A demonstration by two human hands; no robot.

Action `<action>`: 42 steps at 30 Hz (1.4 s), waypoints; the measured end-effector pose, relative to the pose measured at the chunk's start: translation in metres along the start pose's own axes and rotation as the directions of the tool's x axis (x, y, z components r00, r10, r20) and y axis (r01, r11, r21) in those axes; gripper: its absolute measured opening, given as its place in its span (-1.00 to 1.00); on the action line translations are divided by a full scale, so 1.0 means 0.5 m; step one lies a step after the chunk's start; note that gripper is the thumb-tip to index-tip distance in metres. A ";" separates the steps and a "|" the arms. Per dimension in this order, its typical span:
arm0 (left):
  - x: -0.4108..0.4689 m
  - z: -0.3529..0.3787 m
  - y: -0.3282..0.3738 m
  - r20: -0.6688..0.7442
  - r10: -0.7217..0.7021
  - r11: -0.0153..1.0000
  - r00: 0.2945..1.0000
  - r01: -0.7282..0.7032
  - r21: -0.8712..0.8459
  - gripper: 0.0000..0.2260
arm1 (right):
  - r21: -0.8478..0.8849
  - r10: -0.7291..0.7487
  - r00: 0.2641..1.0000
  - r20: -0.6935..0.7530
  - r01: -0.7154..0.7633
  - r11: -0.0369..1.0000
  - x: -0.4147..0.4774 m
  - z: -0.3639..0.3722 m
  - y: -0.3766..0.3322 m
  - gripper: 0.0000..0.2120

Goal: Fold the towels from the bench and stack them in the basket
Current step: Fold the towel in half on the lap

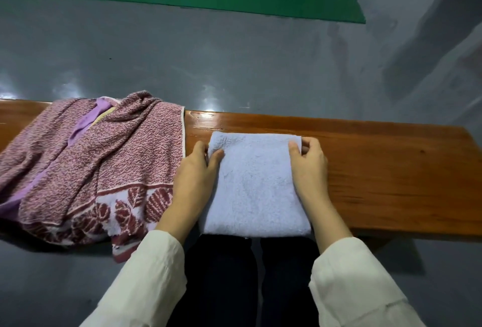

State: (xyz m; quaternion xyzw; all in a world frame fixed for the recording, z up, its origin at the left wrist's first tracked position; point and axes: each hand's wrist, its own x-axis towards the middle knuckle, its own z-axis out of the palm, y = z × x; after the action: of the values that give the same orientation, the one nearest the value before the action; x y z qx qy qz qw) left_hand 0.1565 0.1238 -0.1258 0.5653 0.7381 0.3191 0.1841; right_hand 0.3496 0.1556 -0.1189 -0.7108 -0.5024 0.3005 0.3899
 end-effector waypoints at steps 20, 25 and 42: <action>-0.030 -0.025 0.017 0.310 -0.275 0.925 0.910 0.338 -0.174 -0.73 | 0.060 0.141 0.920 0.365 -0.174 0.983 -0.069 -0.008 -0.006 -0.72; -0.043 -0.026 -0.002 0.233 -0.148 0.896 0.961 0.230 -0.381 -0.87 | 0.254 0.080 0.961 0.264 -0.149 0.956 -0.086 -0.012 0.011 -0.87; -0.161 -0.049 0.267 0.120 0.344 0.790 0.931 -0.219 -0.572 -0.93 | 0.503 -0.144 0.971 -0.191 0.223 0.835 -0.219 -0.332 -0.013 -0.91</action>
State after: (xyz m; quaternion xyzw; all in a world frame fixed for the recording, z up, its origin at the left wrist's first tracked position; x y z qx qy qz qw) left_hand 0.2604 0.0619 -0.0246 0.6238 0.4972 0.4776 0.3683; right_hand 0.4481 0.0112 -0.0239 -0.5470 -0.4386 0.3335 0.6302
